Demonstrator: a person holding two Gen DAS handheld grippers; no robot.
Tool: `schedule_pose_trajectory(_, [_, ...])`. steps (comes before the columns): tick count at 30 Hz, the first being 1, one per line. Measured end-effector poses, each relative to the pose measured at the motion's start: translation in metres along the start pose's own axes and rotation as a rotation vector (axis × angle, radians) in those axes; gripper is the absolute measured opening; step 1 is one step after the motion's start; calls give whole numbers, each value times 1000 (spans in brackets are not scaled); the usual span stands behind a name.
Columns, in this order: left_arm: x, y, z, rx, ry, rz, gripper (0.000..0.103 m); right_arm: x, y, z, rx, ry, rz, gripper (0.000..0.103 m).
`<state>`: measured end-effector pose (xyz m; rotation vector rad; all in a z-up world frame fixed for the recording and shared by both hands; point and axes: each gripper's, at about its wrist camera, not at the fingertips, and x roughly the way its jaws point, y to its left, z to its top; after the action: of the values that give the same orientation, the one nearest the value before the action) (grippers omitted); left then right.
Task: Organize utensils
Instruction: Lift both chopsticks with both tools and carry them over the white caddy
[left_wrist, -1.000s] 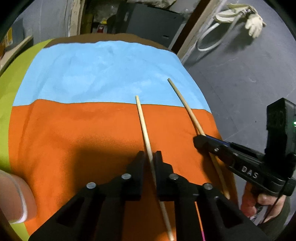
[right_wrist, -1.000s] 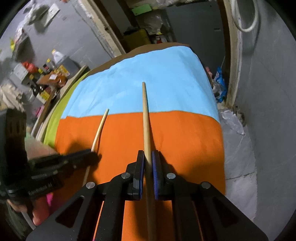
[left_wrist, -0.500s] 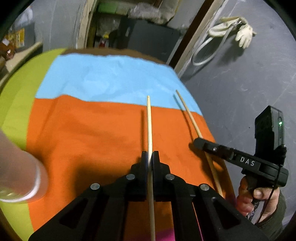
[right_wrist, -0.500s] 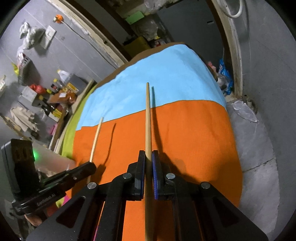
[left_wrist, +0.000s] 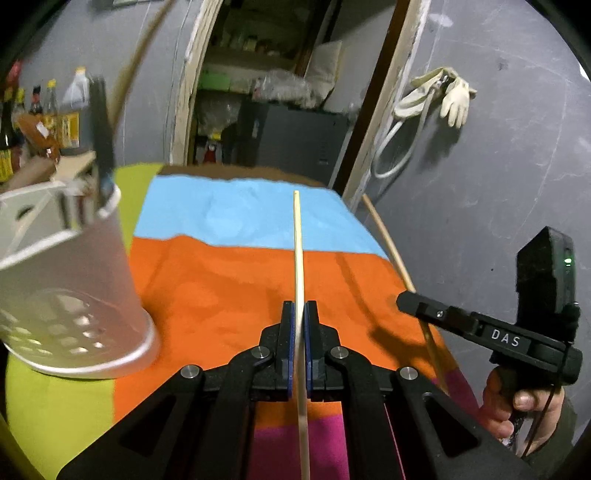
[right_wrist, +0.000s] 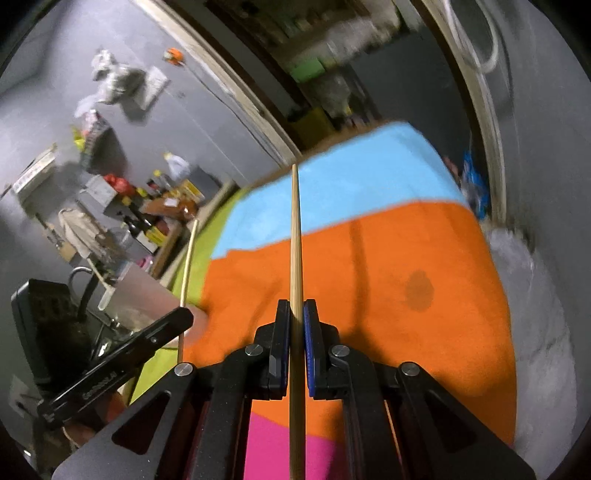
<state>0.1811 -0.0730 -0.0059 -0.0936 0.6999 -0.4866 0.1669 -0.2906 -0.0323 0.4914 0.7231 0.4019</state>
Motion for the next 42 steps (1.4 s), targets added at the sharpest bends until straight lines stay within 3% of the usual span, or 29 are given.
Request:
schedule_pose_trajectory(12, [-57, 0, 8, 32, -199, 75, 2, -22, 79, -7, -234, -253, -5, 5])
schedule_pose_trajectory(23, [-105, 25, 19, 15, -357, 128, 2, -21, 125, 1, -289, -403, 42, 5])
schedule_pose_trajectory(29, [-136, 54, 27, -17, -430, 166, 2, -16, 148, 0, -331, -481, 90, 5])
schedule_pose_trajectory(42, [-166, 153, 43, -231, -590, 295, 2, 32, 210, 15, -339, -577, 207, 5])
